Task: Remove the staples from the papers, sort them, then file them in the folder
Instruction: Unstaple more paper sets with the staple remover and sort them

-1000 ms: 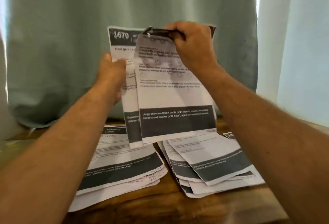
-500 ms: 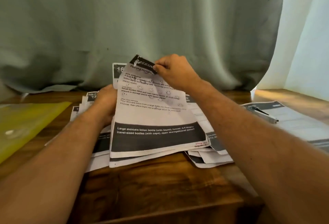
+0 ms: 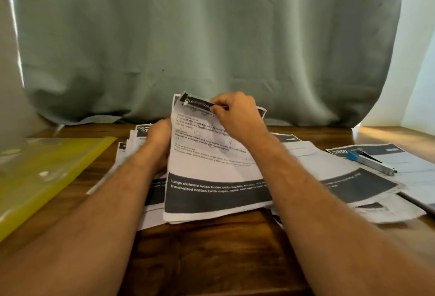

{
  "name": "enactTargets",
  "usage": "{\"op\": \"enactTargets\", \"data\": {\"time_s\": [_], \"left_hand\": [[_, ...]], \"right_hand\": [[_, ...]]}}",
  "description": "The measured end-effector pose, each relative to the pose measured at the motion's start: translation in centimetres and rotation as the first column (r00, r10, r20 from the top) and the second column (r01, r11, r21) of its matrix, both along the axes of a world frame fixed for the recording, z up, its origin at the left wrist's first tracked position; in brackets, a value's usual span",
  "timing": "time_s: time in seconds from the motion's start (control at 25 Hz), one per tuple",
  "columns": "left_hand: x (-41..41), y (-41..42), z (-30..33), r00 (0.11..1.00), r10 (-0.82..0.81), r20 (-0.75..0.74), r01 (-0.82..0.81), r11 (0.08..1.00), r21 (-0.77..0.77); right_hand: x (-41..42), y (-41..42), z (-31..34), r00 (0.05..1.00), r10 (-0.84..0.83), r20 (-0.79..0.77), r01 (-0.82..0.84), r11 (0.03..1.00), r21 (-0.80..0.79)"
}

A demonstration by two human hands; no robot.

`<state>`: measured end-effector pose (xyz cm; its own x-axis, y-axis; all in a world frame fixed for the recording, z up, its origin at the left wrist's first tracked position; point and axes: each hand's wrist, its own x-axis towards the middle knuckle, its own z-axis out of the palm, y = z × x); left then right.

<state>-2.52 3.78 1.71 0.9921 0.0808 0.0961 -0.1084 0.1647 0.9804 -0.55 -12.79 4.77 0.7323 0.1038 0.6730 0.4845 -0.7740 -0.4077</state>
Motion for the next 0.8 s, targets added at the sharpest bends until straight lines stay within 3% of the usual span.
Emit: {"op": "enactTargets", "data": {"time_s": [0.2, 0.36, 0.52, 0.68, 0.8], "left_hand": [[1.7, 0.5, -0.5, 0.999, 0.038, -0.034, -0.04, 0.997, -0.06], [1.8, 0.5, -0.4, 0.992, -0.128, 0.019, 0.129, 0.982, -0.134], [2.0, 1.0, -0.9, 0.98, -0.194, 0.045, 0.196, 0.979, -0.048], [3.0, 0.9, -1.3, 0.989, 0.036, 0.146, -0.058, 0.987, 0.152], [3.0, 0.9, -1.0, 0.988, 0.045, 0.149, -0.05, 0.998, 0.031]], "right_hand": [[0.7, 0.8, -1.5, 0.999, -0.033, -0.013, 0.031, 0.996, -0.078], [0.9, 1.3, -2.1, 0.999, -0.039, -0.014, 0.037, 0.993, -0.108], [1.8, 1.9, -1.9, 0.998, -0.062, 0.027, 0.062, 0.998, -0.013], [2.0, 2.5, -0.7, 0.996, -0.085, 0.018, 0.087, 0.994, -0.073], [2.9, 3.1, 0.9, 0.996, -0.074, -0.041, 0.069, 0.989, -0.128]]}}
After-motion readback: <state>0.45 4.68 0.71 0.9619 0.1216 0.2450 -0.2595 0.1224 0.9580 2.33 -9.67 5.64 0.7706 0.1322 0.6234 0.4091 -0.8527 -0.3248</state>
